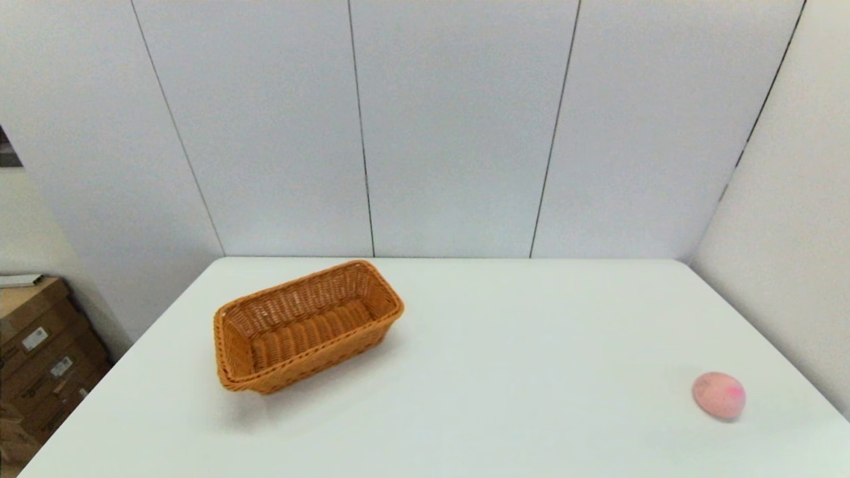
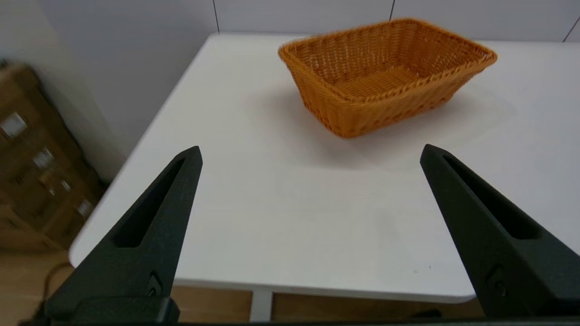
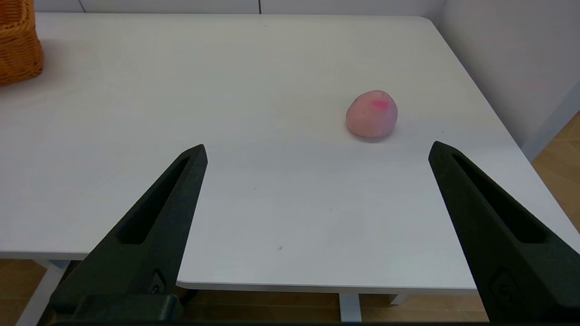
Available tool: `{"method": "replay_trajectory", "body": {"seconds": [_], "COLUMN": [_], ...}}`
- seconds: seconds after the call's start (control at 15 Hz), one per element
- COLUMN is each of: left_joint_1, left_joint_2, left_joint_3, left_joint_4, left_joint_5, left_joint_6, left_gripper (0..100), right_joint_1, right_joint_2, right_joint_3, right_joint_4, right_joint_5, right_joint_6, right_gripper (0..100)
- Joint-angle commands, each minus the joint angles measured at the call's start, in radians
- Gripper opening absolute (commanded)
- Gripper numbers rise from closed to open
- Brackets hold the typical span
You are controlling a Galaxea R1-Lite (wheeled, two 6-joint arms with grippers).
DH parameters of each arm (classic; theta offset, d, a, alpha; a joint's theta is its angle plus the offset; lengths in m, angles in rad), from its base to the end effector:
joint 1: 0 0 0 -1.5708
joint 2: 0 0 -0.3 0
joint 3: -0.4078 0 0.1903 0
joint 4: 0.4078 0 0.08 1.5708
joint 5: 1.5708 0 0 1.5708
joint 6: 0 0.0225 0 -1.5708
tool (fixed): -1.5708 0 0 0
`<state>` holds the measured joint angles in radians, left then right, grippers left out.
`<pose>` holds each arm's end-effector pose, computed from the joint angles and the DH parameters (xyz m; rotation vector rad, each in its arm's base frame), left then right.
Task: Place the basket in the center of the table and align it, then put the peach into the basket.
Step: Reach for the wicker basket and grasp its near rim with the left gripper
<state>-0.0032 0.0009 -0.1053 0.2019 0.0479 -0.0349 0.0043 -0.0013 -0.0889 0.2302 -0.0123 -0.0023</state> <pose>-0.0321 0.0012 0.0836 -0.0324 0.0967 0.0464 -0.0313 -0.0004 0.0762 -0.0035 0.1400 -0.0078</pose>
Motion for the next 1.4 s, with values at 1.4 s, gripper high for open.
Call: {"method": "replay_trajectory", "body": {"seconds": [1.4], "left_joint_1": [-0.041], "left_joint_2": [1.851], "left_joint_3": [-0.866], "left_joint_4": [-0.004], "left_joint_5": [0.069], "left_joint_6": [-0.623], "left_gripper": [100], "right_joint_1": [0.000], "right_joint_2": [0.000], "right_joint_3": [-0.002], "right_joint_4": [0.001], "right_joint_5": [0.003], "right_joint_6": [-0.007], "right_gripper": [100]}}
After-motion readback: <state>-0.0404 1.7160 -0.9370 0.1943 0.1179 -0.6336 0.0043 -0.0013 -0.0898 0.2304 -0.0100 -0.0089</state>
